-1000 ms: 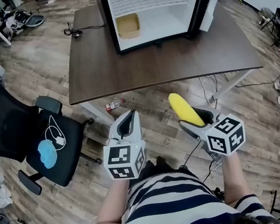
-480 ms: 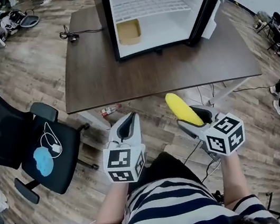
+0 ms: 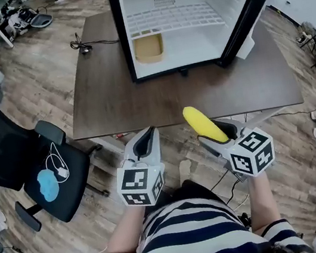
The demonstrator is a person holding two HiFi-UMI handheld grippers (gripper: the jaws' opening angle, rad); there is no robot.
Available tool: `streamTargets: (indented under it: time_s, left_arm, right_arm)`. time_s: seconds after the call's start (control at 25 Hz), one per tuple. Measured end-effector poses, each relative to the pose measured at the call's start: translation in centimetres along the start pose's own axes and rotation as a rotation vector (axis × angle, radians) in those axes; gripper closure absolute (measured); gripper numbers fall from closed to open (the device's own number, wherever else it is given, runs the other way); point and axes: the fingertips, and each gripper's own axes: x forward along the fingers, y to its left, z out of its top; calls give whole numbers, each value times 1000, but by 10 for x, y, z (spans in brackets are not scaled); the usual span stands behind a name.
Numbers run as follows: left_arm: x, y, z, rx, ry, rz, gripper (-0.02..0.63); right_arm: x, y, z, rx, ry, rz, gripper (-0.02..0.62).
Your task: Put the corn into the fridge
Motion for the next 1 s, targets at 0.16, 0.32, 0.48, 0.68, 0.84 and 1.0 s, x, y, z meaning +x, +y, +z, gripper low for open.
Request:
streamTargets:
  time_s: [0.16, 0.32, 0.48, 0.68, 0.84, 1.0]
  left_arm:
    - [26, -2, 8, -7, -1, 20, 606]
    - [48, -4, 16, -8, 2, 47, 606]
    - [69, -5, 24, -13, -2, 70, 606]
    - [98, -9, 31, -30, -6, 101, 606]
    - [124, -14, 34, -35, -13, 115, 606]
    - [144, -16, 36, -46, -19, 132, 606]
  right_arm:
    - [7, -26, 13, -21, 1, 29, 336]
    - [15, -52, 28, -36, -5, 55, 337]
    - [22, -77, 42, -51, -9, 71, 337]
    - [32, -109, 57, -73, -9, 89, 337]
    - [41, -137, 65, -89, -10, 97, 337]
    - [54, -161, 73, -105, -11, 104, 337]
